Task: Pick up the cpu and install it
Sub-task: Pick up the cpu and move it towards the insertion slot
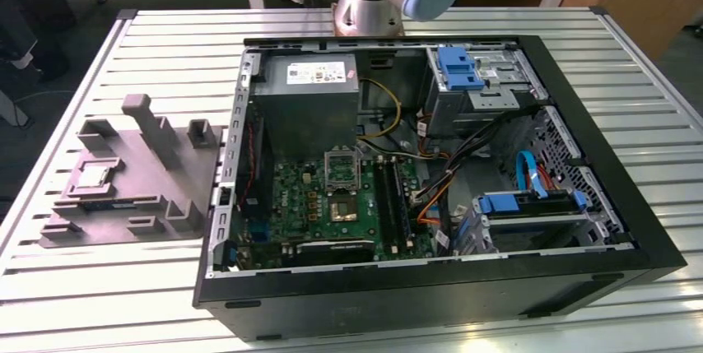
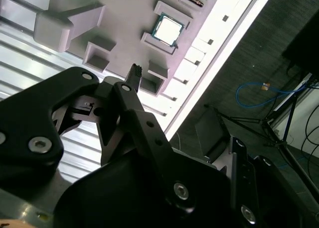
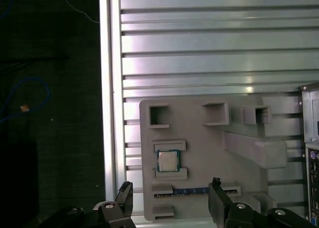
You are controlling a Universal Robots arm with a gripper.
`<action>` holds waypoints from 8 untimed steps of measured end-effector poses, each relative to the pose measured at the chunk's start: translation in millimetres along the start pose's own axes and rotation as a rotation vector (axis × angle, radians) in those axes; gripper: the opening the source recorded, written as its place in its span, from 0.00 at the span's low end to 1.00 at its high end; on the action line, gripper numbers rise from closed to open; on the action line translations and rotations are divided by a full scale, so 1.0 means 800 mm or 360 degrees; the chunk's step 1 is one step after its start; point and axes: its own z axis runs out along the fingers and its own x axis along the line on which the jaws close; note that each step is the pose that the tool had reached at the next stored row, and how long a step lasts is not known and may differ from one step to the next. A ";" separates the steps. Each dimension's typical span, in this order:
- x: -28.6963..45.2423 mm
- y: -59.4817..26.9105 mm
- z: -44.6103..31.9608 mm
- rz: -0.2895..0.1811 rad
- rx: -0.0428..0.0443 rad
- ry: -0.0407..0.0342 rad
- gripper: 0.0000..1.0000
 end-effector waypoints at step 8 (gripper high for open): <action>0.0001 0.000 0.0025 0.0000 0.0001 0.0000 0.71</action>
